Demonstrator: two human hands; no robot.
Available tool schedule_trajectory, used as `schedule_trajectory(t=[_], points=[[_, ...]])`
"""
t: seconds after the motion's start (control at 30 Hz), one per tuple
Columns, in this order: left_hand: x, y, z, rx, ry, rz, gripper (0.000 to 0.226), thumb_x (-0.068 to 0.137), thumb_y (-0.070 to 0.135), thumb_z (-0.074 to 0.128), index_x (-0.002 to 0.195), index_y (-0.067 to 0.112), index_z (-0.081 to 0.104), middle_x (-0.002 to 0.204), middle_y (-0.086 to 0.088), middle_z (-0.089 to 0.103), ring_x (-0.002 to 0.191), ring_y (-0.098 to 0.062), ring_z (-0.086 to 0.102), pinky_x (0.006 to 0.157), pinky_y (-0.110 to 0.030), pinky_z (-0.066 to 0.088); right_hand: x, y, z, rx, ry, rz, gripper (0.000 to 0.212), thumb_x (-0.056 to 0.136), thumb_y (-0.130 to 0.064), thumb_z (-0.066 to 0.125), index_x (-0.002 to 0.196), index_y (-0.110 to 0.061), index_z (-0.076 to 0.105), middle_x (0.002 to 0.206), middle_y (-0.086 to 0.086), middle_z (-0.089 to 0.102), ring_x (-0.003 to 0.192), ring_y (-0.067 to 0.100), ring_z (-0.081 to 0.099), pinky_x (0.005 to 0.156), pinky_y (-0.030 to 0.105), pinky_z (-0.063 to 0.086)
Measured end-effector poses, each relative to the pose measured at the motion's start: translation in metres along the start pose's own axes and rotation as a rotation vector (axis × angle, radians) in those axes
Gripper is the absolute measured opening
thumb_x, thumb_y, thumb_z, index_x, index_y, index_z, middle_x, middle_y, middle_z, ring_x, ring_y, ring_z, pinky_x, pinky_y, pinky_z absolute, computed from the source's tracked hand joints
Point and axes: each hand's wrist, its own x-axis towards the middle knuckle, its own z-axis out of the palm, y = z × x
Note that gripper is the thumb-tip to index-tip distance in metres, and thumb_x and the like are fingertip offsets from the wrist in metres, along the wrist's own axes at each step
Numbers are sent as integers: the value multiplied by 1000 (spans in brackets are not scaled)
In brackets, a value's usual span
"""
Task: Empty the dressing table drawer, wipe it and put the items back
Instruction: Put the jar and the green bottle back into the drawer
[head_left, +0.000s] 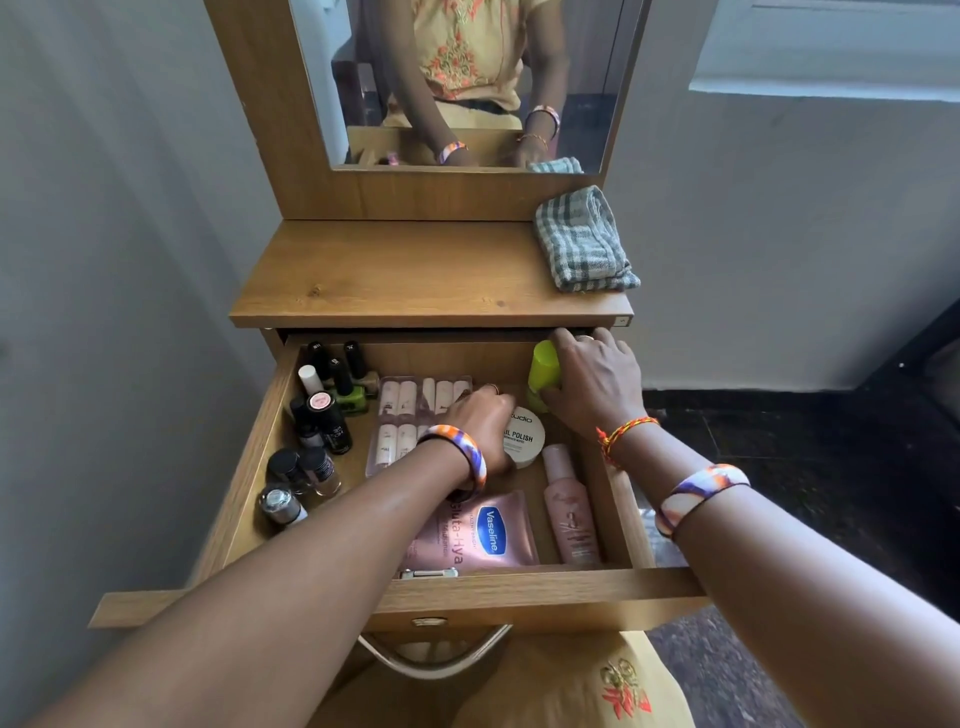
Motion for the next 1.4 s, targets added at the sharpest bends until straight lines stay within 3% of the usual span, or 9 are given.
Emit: schedule_trajectory(t=[0.43, 0.77, 0.97, 1.13, 1.4], points=[[3, 0, 2, 63, -15, -28, 47, 82, 10, 60, 128, 6, 48, 128, -17, 49, 121, -37, 49, 100, -40, 43, -6, 1, -5, 8, 36, 15, 53, 79, -33, 67, 127, -18, 48, 123, 5, 55, 117, 27, 46, 90, 36, 40], [4, 5, -1, 168, 118, -135, 38, 88, 10, 56, 126, 6, 53, 126, -16, 51, 122, -35, 47, 98, -35, 41, -13, -1, -9, 53, 91, 7, 32, 82, -20, 64, 112, -14, 55, 118, 7, 56, 112, 29, 50, 85, 36, 41], [8, 7, -3, 239, 157, -190, 35, 91, 7, 51, 125, 5, 54, 129, -16, 51, 126, -33, 44, 108, -36, 33, -15, 0, -3, 45, 96, 9, 18, 82, -15, 61, 100, -12, 58, 112, 8, 59, 106, 30, 51, 80, 35, 40], [12, 5, -5, 272, 168, -182, 33, 90, 8, 51, 123, 6, 56, 127, -15, 52, 126, -32, 44, 111, -36, 28, -15, 2, 1, 40, 104, 26, 16, 82, -7, 58, 98, -14, 58, 110, 7, 60, 105, 29, 51, 79, 34, 39], [13, 4, -2, 265, 218, -154, 34, 89, 11, 55, 123, 9, 56, 123, -13, 55, 120, -30, 49, 104, -36, 35, -14, 3, 8, 42, 149, 16, 14, 80, -2, 58, 89, -12, 60, 100, 7, 64, 97, 30, 56, 72, 31, 36]])
